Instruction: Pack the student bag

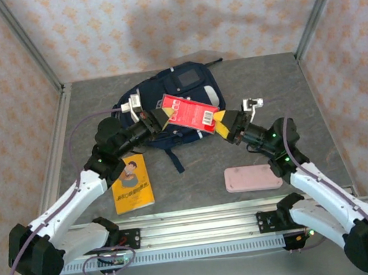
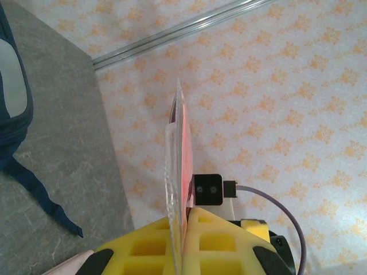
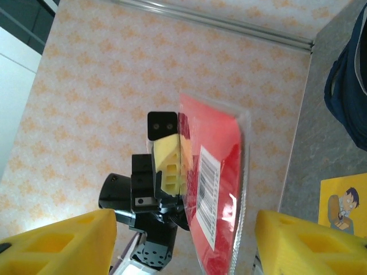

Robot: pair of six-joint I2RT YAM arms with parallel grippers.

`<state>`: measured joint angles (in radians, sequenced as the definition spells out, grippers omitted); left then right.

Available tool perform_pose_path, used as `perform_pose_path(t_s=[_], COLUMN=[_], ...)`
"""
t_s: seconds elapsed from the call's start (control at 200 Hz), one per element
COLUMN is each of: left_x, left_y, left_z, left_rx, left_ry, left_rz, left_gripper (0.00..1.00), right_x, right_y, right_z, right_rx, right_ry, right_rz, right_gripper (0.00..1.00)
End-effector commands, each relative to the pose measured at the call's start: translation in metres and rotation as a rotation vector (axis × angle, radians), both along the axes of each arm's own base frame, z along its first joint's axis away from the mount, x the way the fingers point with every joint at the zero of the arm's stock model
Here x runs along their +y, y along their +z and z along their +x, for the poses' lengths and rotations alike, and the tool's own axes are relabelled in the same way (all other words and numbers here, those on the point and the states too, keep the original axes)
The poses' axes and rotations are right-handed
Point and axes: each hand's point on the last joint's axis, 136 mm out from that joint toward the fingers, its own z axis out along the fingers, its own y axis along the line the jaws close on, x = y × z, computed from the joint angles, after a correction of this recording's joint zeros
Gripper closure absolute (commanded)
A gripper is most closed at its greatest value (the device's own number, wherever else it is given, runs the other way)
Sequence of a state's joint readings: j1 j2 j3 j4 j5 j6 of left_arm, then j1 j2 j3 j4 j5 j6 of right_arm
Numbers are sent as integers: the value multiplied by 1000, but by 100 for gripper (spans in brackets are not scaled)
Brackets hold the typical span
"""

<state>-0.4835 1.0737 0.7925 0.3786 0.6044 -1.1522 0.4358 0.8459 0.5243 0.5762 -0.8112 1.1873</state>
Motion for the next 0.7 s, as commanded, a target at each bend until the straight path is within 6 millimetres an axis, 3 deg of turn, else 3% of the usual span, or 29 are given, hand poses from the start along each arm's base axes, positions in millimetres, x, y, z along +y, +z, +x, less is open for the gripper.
perform_pose_path(t_s=[0.0, 0.095, 0.225, 0.285, 0.33, 0.435, 0.48, 0.59, 0.691], left_x=[4, 2, 0, 1, 1, 0, 1, 11, 21], left_y=[10, 8, 0, -6, -8, -14, -18, -28, -38], left_z=[0, -2, -5, -7, -8, -16, -19, -31, -39], left_rx=[-28, -19, -5, 3, 9, 14, 18, 33, 68], left_ry=[21, 10, -2, -5, -7, -40, -55, -78, -112], left_rz=[-14, -1, 24, 34, 38, 70, 99, 195, 240], left_gripper=[100, 100, 100, 99, 93, 49, 37, 24, 22], right_x=[6, 14, 19, 20, 22, 19, 16, 16, 18], right_y=[4, 5, -2, -4, -4, -8, -11, -6, -6], right_z=[1, 3, 7, 7, 6, 6, 7, -5, -18], right_rx=[-65, -83, -101, -104, -107, -110, -109, -154, -161], right_ry=[-32, -14, -4, 7, 18, 42, 57, 163, 248], right_rz=[-12, -28, -98, -105, -109, -155, -187, -242, -295], right_gripper=[37, 49, 84, 92, 96, 100, 100, 100, 100])
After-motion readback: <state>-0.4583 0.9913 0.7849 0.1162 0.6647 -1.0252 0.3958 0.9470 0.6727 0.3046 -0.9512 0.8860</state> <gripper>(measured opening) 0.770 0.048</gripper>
